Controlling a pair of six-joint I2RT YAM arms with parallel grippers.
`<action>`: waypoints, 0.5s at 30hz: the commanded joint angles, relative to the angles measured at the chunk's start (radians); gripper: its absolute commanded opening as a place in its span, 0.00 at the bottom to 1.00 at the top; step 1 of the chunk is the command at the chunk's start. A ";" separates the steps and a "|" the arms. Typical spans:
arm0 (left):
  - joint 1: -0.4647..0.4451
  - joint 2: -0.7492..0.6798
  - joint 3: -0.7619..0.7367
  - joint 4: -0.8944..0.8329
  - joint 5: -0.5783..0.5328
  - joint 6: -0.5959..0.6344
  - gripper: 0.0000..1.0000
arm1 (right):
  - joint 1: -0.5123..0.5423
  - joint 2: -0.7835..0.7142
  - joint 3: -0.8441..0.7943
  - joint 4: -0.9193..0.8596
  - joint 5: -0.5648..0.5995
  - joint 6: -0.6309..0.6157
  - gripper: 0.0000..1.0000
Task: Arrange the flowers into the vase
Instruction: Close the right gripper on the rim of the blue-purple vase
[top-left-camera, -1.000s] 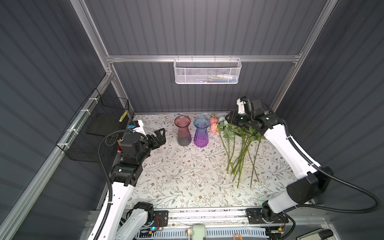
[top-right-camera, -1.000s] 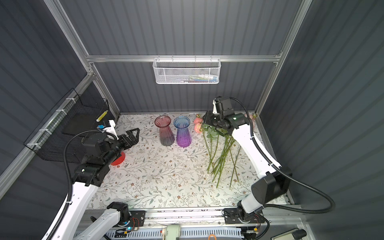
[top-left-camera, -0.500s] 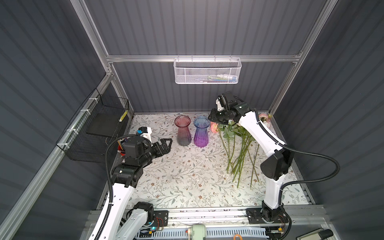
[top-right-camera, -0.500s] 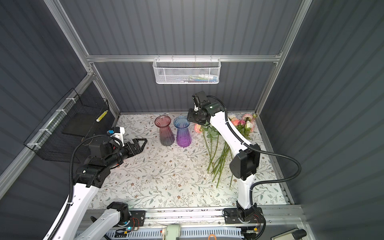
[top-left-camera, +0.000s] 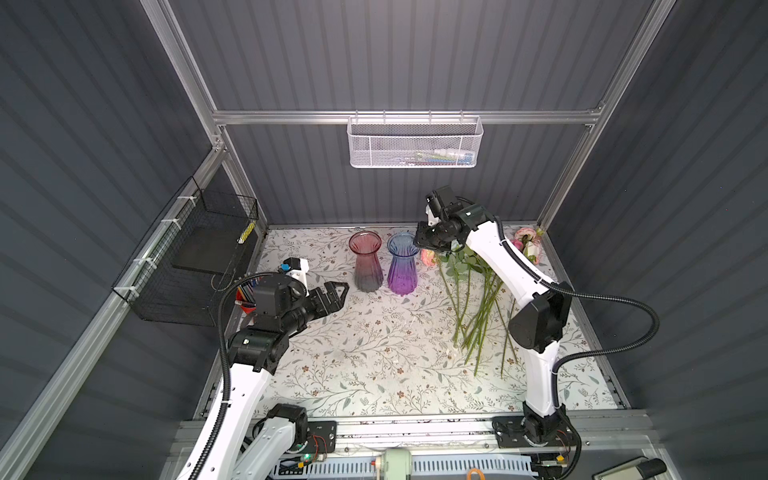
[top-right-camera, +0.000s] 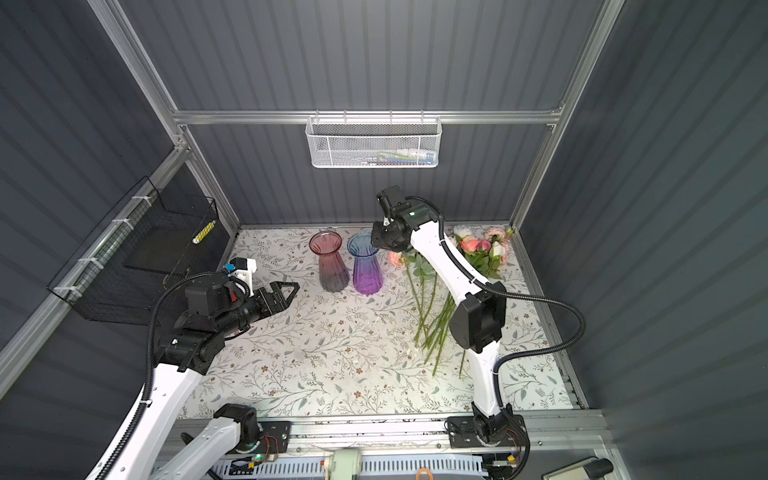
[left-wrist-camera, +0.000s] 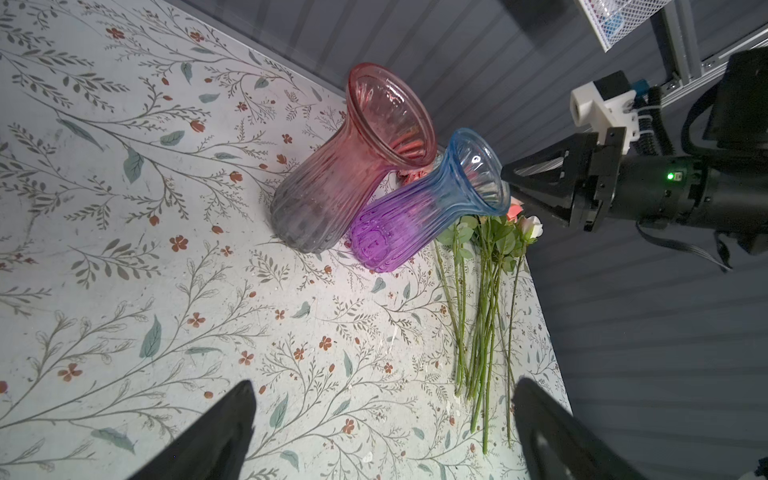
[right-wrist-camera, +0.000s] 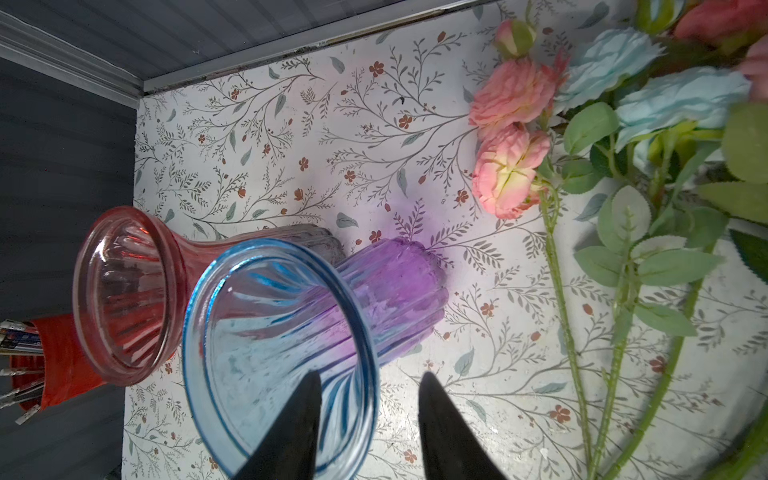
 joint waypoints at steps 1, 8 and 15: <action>0.001 0.000 -0.014 -0.003 0.021 -0.011 0.97 | 0.004 0.034 0.045 -0.036 0.005 0.006 0.40; 0.001 0.000 -0.028 -0.014 0.022 -0.006 0.97 | 0.003 0.080 0.087 -0.044 -0.003 0.013 0.35; 0.001 0.010 -0.014 -0.047 0.016 0.012 0.98 | 0.004 0.087 0.099 -0.039 -0.001 0.001 0.31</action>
